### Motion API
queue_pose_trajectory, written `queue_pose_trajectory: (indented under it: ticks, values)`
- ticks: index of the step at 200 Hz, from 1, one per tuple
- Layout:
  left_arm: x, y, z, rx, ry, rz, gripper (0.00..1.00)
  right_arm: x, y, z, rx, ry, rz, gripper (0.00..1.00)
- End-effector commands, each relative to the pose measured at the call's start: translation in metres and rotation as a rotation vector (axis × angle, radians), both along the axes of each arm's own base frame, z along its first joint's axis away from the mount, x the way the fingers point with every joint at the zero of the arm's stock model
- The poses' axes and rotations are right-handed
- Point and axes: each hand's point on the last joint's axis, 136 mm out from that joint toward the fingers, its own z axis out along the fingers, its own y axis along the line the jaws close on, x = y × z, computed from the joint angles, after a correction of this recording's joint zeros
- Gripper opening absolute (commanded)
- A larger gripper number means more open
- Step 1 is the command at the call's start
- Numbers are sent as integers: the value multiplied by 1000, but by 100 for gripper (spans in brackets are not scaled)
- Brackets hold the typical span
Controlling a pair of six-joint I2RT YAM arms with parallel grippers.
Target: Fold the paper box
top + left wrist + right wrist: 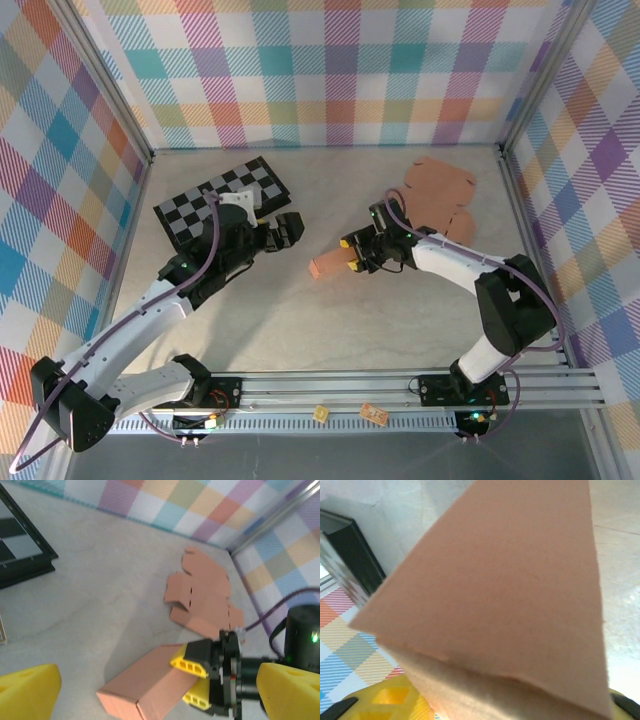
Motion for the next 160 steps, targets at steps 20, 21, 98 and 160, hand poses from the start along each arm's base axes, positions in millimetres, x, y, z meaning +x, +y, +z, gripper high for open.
queue_pose_trajectory:
  ticks: [20,21,98,160]
  values:
    - [13,21,21,-140,-23,138,100,34,26,23,131,-273,87,43]
    - [12,21,22,-146,-25,139,100,35,27,24,137,-280,88,43]
    - [15,33,40,-326,66,155,99,113,70,39,306,-544,86,39]
    - [2,34,60,-355,-38,47,100,126,81,5,352,-538,82,42]
